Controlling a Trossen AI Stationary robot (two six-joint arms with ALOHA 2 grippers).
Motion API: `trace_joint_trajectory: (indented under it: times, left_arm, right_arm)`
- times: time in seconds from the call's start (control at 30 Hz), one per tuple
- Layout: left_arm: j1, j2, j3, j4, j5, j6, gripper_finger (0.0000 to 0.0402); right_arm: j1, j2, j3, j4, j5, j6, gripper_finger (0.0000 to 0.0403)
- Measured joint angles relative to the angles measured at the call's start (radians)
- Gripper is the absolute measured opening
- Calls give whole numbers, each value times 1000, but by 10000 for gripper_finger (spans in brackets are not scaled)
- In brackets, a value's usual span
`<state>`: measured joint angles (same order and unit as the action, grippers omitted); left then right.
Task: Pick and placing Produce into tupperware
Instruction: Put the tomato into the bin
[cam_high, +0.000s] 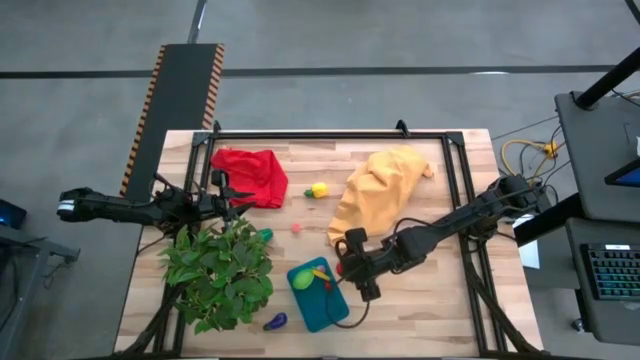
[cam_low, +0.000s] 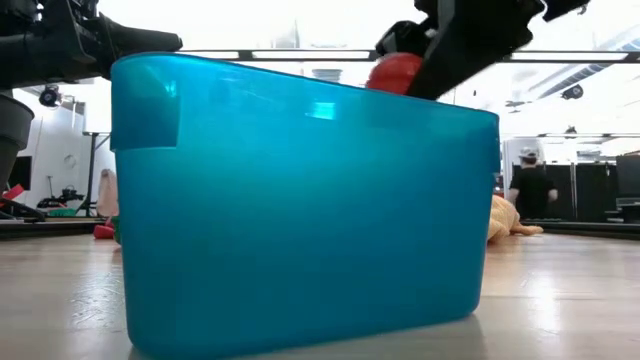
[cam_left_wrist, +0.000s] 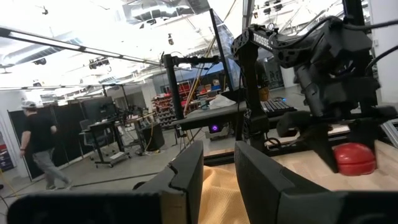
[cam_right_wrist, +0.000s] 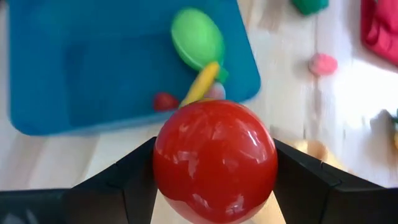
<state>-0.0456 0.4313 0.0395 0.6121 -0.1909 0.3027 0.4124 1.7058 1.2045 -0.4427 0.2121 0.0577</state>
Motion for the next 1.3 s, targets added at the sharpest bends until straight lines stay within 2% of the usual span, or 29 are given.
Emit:
trace_joint_trajectory:
  times: [0.33,0.67,0.97,1.3]
  left_arm:
    - [0,0,0,0,0,0,78]
    - [0,0,0,0,0,0,78]
    - [0,-2,0,0,0,0,78]
    - [0,-3,0,0,0,0,78]
  right_arm:
    - [26,0,0,259,-49,-40,247]
    - [34,27,0,415,-106,-51,247]
    - [41,96,35,447,-125,-93,247]
    - [41,169,169,408,-182,-146,247]
